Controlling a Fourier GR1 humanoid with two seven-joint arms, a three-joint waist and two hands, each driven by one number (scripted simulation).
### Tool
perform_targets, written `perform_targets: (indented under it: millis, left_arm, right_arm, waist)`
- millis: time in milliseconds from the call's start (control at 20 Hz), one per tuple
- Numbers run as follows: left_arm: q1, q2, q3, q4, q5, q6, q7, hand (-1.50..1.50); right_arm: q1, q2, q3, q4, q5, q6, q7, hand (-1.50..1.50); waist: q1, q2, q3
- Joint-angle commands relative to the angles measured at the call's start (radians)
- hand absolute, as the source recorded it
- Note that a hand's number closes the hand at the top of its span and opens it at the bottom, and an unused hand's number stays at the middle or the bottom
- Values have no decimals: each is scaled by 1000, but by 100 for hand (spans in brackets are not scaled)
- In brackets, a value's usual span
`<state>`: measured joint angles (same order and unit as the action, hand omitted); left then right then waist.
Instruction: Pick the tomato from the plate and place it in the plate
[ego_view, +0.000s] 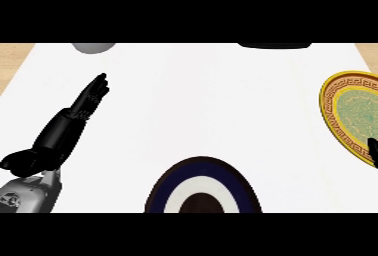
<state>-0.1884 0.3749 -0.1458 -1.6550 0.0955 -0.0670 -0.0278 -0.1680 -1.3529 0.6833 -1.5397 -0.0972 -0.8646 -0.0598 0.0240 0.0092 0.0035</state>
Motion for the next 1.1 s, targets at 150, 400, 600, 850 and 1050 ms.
perform_targets:
  millis: [150, 400, 600, 850, 1050]
  left_arm:
    - [-47, 0, 8, 1, 7, -24, 39, 0]
    - [18, -30, -19, -29, -27, -6, 25, 0]
    - [12, -9, 23, -17, -5, -41, 33, 0]
    - [-51, -39, 36, 47, -32, -21, 17, 0]
    - [-4, -40, 42, 56, -41, -32, -24, 0]
  right_arm:
    - [-129, 143, -39, 361, -79, 340, -49, 150]
    - [-221, 334, -67, 700, -32, 443, -241, -150]
    - [-256, 419, -164, 860, -40, 453, -478, -150]
    - [-371, 439, -273, 986, -98, 602, -629, -150]
    - [-358, 496, -336, 969, -150, 652, -736, -150]
  waist:
    - [28, 5, -1]
    - [22, 1, 0]
    - [1, -3, -1]
    - [-6, -1, -1]
    - [-15, -3, -2]
